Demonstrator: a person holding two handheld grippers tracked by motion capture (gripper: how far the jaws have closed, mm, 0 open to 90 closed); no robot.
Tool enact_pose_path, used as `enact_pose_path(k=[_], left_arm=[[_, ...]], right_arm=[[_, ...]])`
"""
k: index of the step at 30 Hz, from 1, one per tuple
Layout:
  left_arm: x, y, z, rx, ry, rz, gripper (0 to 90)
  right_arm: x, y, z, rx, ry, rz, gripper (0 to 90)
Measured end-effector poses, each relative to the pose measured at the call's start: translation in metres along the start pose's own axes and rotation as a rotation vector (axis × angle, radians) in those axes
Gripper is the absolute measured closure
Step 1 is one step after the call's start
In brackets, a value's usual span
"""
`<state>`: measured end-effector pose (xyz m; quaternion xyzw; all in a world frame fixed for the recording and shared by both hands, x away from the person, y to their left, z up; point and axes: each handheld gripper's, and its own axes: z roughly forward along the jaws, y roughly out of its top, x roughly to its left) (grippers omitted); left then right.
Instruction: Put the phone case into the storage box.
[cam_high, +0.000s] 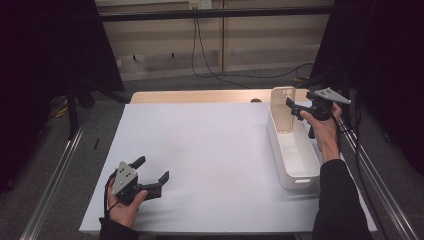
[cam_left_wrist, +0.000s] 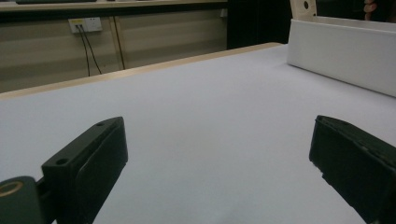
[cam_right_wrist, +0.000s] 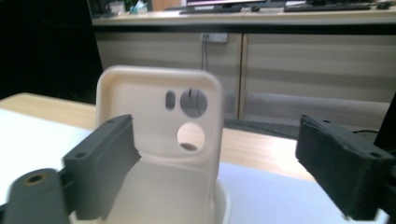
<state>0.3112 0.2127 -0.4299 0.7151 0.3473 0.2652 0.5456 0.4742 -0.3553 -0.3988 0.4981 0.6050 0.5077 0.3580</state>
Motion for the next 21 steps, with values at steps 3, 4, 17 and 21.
enact_pose_path(k=[3, 4, 17, 21], left_arm=[[-0.002, 0.0, -0.001, -0.008, 0.003, -0.006, 4.3], [-0.002, 0.0, -0.002, -0.01, 0.004, -0.006, 4.4], [-0.002, 0.0, -0.006, -0.024, 0.009, -0.013, 4.6], [-0.002, 0.0, -0.007, -0.029, 0.014, -0.019, 4.6]], right_arm=[[0.001, 0.002, -0.002, 0.009, -0.016, -0.007, 7.3], [0.002, 0.002, -0.003, 0.018, -0.014, -0.011, 6.2], [0.013, 0.012, -0.011, 0.006, -0.037, 0.05, 0.7], [0.014, 0.014, -0.015, 0.022, -0.028, 0.022, 1.0]])
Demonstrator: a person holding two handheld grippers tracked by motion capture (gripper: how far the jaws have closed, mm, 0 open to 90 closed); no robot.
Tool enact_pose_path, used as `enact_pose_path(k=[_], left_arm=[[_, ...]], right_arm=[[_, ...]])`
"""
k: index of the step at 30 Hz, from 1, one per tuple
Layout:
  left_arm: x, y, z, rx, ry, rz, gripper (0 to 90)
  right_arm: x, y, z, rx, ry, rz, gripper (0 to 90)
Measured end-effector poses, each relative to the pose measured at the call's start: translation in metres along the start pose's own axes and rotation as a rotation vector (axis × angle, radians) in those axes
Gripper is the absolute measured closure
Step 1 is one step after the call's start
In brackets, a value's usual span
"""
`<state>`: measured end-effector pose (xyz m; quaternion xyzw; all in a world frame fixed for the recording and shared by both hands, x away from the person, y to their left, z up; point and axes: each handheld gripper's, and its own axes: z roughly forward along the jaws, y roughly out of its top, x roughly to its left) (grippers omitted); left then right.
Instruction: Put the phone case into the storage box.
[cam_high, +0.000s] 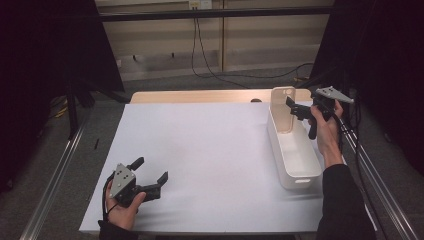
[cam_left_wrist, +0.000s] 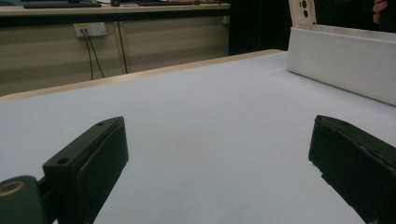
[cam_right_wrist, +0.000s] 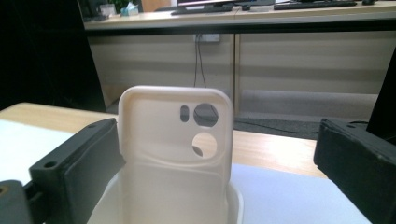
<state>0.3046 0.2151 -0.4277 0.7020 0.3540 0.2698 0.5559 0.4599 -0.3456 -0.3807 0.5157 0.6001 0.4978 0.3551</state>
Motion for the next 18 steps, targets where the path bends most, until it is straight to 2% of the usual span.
enact_pose_path(k=[4, 10, 14, 18], left_arm=[[0.0, 0.0, -0.001, -0.001, 0.007, -0.001, 4.7], [0.0, 0.001, 0.0, -0.003, 0.008, -0.007, 4.8], [0.0, 0.001, -0.001, -0.009, -0.004, -0.007, 4.3], [-0.001, 0.001, -0.001, -0.019, -0.005, -0.002, 4.0]], right_arm=[[-0.002, 0.001, -0.005, -0.001, 0.022, 0.029, 0.5], [0.0, 0.004, -0.015, 0.0, 0.027, 0.001, 0.7], [-0.001, 0.002, -0.022, -0.024, 0.043, 0.006, 0.0], [-0.002, 0.001, -0.028, -0.036, 0.038, 0.01, 0.0]])
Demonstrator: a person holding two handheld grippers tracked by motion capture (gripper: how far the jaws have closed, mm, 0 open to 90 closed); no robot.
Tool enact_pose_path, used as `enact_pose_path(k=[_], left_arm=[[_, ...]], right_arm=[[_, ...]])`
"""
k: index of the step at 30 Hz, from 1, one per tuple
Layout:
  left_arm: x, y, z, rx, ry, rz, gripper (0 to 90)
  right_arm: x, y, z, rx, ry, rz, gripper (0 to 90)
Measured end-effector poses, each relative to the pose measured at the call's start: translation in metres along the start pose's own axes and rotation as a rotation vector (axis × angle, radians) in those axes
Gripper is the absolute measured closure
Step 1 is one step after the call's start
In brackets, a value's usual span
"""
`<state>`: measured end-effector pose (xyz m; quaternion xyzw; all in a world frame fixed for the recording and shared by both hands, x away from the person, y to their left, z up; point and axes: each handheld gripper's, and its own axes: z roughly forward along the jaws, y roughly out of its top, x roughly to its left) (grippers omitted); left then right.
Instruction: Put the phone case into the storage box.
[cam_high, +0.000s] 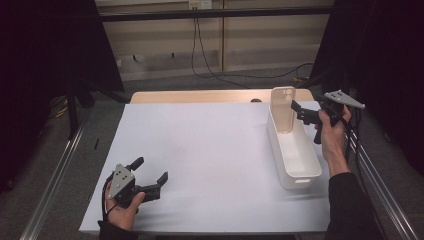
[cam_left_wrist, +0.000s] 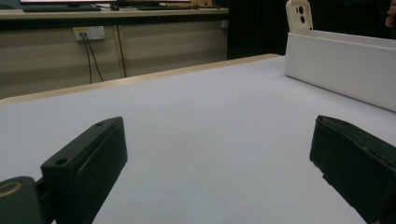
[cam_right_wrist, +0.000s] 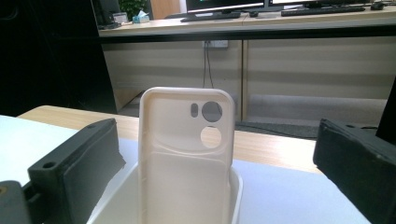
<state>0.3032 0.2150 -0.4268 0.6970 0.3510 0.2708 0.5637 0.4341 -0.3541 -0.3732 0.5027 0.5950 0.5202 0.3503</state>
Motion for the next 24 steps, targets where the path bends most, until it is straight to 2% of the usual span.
enact_pose_path(k=[10, 24], left_arm=[[0.0, 0.0, 0.0, 0.003, 0.008, -0.003, 3.5], [0.0, 0.0, 0.0, -0.001, 0.012, -0.012, 3.5]], right_arm=[[0.005, -0.003, -0.014, -0.009, 0.022, -0.012, 0.0], [0.006, -0.015, -0.031, -0.013, 0.029, -0.028, 0.0]])
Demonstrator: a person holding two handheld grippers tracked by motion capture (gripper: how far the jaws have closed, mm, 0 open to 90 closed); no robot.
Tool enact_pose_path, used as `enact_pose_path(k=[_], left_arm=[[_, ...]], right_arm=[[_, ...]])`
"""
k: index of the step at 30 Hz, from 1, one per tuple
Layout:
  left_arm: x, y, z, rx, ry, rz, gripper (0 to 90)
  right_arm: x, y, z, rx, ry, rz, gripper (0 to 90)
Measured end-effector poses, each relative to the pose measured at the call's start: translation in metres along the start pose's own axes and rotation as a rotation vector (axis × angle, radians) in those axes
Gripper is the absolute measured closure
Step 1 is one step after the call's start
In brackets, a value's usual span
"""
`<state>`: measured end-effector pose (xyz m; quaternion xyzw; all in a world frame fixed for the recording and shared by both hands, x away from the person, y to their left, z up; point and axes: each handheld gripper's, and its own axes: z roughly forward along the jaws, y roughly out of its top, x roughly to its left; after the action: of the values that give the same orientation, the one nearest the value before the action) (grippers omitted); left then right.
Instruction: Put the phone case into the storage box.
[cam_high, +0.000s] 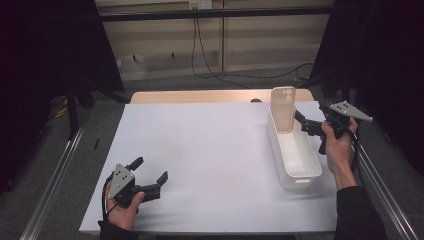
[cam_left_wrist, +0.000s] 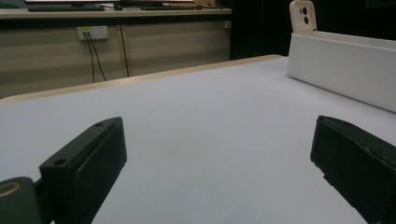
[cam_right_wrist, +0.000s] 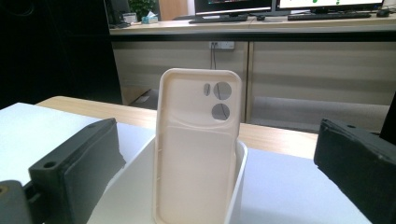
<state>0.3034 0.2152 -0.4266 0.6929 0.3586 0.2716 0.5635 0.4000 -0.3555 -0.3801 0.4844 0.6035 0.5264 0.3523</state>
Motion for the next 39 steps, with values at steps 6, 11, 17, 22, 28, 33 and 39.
enact_pose_path(k=[6, 11, 17, 22, 28, 33, 39], left_arm=[[0.001, 0.0, -0.001, -0.003, 0.001, -0.004, 2.9], [0.001, 0.0, -0.001, -0.002, -0.001, -0.002, 2.9], [0.0, 0.0, -0.002, -0.003, -0.004, -0.004, 2.9], [0.0, 0.0, -0.003, -0.003, 0.0, -0.004, 2.9], [0.001, 0.0, -0.003, -0.002, 0.003, -0.006, 2.9], [0.001, 0.0, -0.004, -0.001, 0.004, -0.009, 2.9], [0.0, 0.0, -0.004, -0.003, 0.004, -0.011, 2.9]], right_arm=[[0.007, -0.001, -0.006, -0.019, 0.016, -0.026, 0.0], [0.01, -0.003, -0.01, -0.018, 0.029, -0.024, 0.0], [0.012, -0.008, -0.016, -0.017, 0.028, -0.015, 0.0], [0.013, -0.01, -0.023, -0.022, 0.031, -0.013, 0.0], [0.013, -0.013, -0.028, -0.025, 0.029, -0.008, 0.0], [0.016, -0.015, -0.035, -0.024, 0.019, -0.009, 0.0], [0.018, -0.019, -0.046, -0.027, 0.008, -0.01, 0.0]])
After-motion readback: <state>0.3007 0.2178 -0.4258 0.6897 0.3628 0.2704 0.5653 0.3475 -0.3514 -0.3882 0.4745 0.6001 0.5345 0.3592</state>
